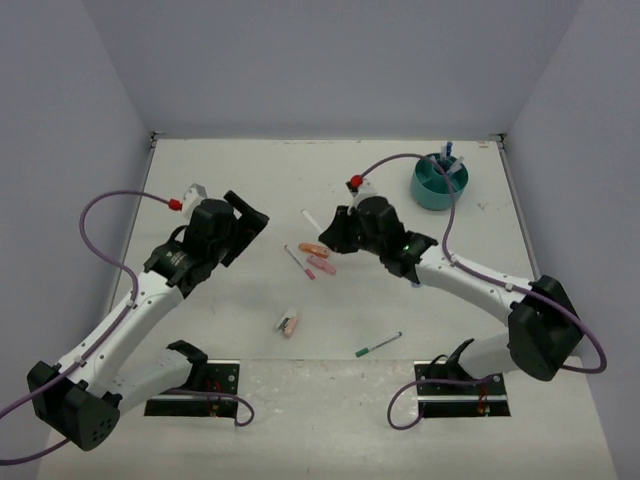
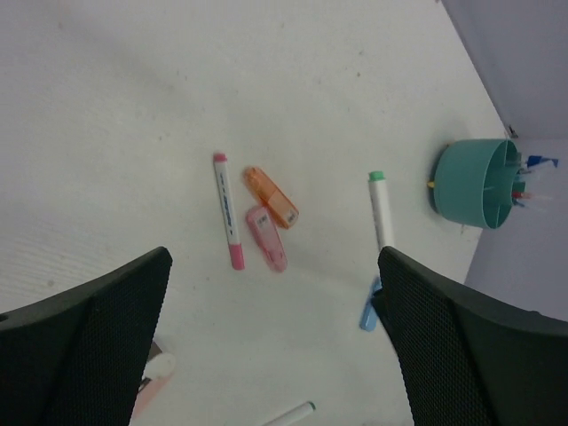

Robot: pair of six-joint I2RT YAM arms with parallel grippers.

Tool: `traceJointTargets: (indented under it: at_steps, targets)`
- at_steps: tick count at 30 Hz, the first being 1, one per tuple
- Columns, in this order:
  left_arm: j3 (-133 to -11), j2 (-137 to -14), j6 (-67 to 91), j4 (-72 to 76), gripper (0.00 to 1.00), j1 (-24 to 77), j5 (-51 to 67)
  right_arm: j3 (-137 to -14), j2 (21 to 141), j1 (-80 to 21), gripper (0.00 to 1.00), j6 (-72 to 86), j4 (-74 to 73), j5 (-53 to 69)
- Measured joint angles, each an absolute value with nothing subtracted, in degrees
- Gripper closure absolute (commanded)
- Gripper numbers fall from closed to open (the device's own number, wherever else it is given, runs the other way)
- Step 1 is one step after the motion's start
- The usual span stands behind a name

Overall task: Sort the stationery into containers
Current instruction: Place the pen in the storage box.

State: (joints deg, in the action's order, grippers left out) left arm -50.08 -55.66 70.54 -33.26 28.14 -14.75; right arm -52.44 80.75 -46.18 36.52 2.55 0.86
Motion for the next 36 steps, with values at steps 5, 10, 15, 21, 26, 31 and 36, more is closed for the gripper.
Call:
traceJointTargets:
  at_steps: [5,10,15,21,26,31,36]
  targets:
    - [-59.6,-59.2,57.1,-34.7,0.00,28.1,-19.4,-60.9,80.5,-28.7,1.00,28.6,-15.5,5.4]
    - [-61.3,-60.4,44.3,-36.6,0.00,28.1,-17.7,-73.0,84.7,-15.0,1.00,23.8,-30.0,1.2]
    - [-59.4,-57.8,36.5,-38.5,0.00,28.1,-15.8,-86.0,93.9,-9.3,1.00,21.9,-38.0,-5.5]
    - [-56.9,-50.7,30.7,-39.6,0.00,28.1,-15.3,-98.2,104.7,-8.7,1.00,20.7,-42.2,-8.1]
    - [-52.9,-48.3,28.3,-39.0,0.00,28.1,-15.2,-101.9,108.8,-7.9,1.00,20.5,-45.4,-8.2]
    - [-48.9,-47.9,27.8,-39.1,0.00,28.1,-14.9,-104.1,110.5,-7.3,1.00,20.2,-46.6,-9.2]
    - [-48.8,-47.0,27.8,-38.8,0.00,28.1,-14.9,-105.0,113.0,-6.9,0.92,19.6,-46.7,-9.6]
